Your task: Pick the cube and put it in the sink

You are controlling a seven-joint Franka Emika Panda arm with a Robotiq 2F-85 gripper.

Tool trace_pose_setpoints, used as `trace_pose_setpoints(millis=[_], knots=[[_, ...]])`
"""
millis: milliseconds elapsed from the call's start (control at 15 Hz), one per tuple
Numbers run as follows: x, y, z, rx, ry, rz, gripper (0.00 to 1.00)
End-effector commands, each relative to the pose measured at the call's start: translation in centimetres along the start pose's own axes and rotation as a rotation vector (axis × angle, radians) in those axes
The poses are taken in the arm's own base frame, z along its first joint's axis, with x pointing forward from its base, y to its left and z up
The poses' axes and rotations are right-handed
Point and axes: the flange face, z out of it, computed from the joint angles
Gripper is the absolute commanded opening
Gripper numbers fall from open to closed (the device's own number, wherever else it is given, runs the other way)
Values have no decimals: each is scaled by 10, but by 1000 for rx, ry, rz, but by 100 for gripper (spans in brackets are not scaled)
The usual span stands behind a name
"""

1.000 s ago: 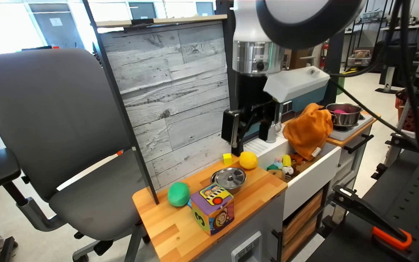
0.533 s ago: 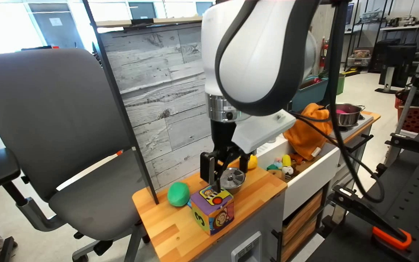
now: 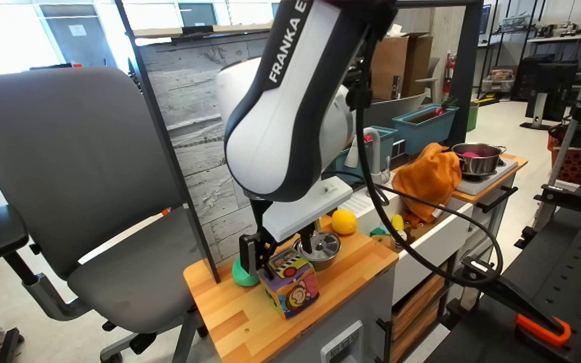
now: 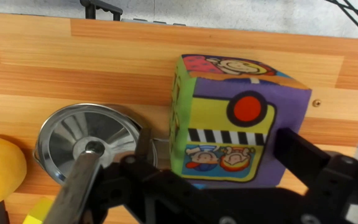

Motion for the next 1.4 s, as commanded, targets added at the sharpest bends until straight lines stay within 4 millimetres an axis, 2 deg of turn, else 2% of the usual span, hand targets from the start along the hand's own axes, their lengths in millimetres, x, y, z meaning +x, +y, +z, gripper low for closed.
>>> trace_pose_setpoints(millis=[0, 67, 133, 400, 667, 733, 1000, 1333], knots=[[30, -8, 13, -32, -50, 49, 75], [35, -8, 14, -43, -60, 56, 73], [39, -9, 15, -46, -68, 62, 66], [50, -9, 12, -50, -103, 90, 35], [52, -7, 11, -72, -142, 103, 4], [51, -6, 9, -80, -163, 105, 1], [47, 3, -6, -104, -247, 116, 0], [37, 16, -45, -114, -280, 71, 0]])
